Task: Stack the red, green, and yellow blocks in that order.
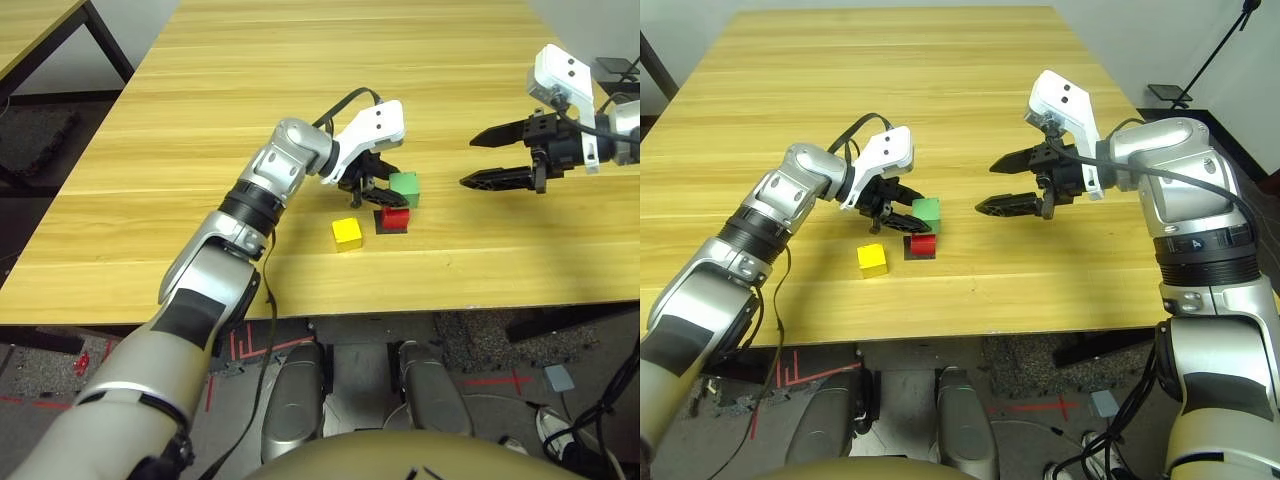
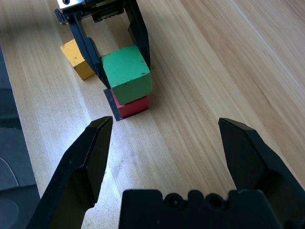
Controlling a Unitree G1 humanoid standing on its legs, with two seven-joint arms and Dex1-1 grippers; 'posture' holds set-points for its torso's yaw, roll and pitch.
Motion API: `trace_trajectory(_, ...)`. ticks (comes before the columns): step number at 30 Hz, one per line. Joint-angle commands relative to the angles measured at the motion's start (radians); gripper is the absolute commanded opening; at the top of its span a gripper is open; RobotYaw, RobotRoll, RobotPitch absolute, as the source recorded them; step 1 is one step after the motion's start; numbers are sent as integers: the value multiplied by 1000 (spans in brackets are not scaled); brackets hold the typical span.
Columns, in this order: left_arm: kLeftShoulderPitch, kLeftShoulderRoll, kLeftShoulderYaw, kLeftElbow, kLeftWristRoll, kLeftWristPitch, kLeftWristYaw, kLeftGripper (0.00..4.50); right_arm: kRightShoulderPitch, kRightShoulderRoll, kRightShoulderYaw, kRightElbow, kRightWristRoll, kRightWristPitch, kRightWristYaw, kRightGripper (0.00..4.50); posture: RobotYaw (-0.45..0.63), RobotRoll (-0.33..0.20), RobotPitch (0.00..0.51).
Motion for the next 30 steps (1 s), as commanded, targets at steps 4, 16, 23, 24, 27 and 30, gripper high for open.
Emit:
trace_trajectory(4, 9, 4, 11, 59, 32, -53, -12, 2054, 5, -15, -10, -12, 22, 11, -8, 4500, 164, -128, 85)
trace_trajectory(16, 6, -20, 19, 55, 38, -37, -12, 2054, -1, -14, -1, 1, 29, 13, -24, 4500, 170, -128, 90)
trace_trajectory(23, 17, -20, 18, 29, 43, -24, -18, 2054, -2, -16, -1, 5, 30, 14, -28, 4500, 169, -127, 91)
trace_trajectory(24, 20, -18, 16, 25, 44, -23, -20, 2054, -2, -16, -1, 5, 31, 14, -29, 4500, 170, -128, 92)
trace_trajectory(27, 28, -15, 15, 14, 47, -18, -25, 2054, -2, -16, -1, 12, 30, 10, -31, 4500, 171, -127, 92)
trace_trajectory(30, 34, -11, 17, 0, 46, -12, -29, 2054, -1, -16, -2, 16, 29, 8, -33, 4500, 174, -126, 93)
